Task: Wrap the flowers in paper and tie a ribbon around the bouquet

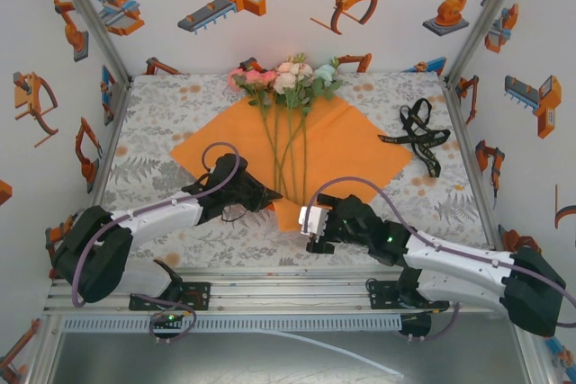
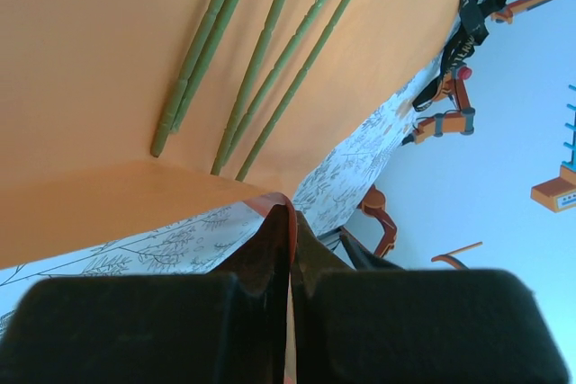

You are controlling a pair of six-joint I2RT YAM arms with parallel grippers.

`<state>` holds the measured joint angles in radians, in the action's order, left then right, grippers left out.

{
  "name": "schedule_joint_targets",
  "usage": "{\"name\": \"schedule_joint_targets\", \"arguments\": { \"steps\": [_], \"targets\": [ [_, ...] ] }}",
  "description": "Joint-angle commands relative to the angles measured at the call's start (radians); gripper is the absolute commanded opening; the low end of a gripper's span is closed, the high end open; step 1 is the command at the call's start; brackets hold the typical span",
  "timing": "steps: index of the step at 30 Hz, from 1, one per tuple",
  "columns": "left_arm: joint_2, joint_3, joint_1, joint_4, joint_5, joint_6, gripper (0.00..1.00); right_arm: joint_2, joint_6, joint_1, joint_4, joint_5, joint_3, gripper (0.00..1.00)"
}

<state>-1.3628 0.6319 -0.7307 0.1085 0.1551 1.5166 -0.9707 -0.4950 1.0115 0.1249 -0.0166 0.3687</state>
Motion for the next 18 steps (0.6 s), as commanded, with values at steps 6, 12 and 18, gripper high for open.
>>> {"name": "schedule_joint_targets", "arguments": {
  "steps": [6,12,18],
  "targets": [
    [0.092,-0.042,0.024,-0.025,-0.044,0.015,0.19,-0.075,-0.028,0.006,0.181,0.041,-0.010,0.56],
    [0.209,0.002,0.085,-0.161,-0.108,-0.313,0.45,-0.037,0.039,-0.043,0.078,-0.036,0.021,0.12],
    [0.383,0.066,-0.004,-0.274,-0.161,-1.258,0.51,-0.008,0.107,-0.196,-0.110,-0.266,0.107,0.00]
  ]
}}
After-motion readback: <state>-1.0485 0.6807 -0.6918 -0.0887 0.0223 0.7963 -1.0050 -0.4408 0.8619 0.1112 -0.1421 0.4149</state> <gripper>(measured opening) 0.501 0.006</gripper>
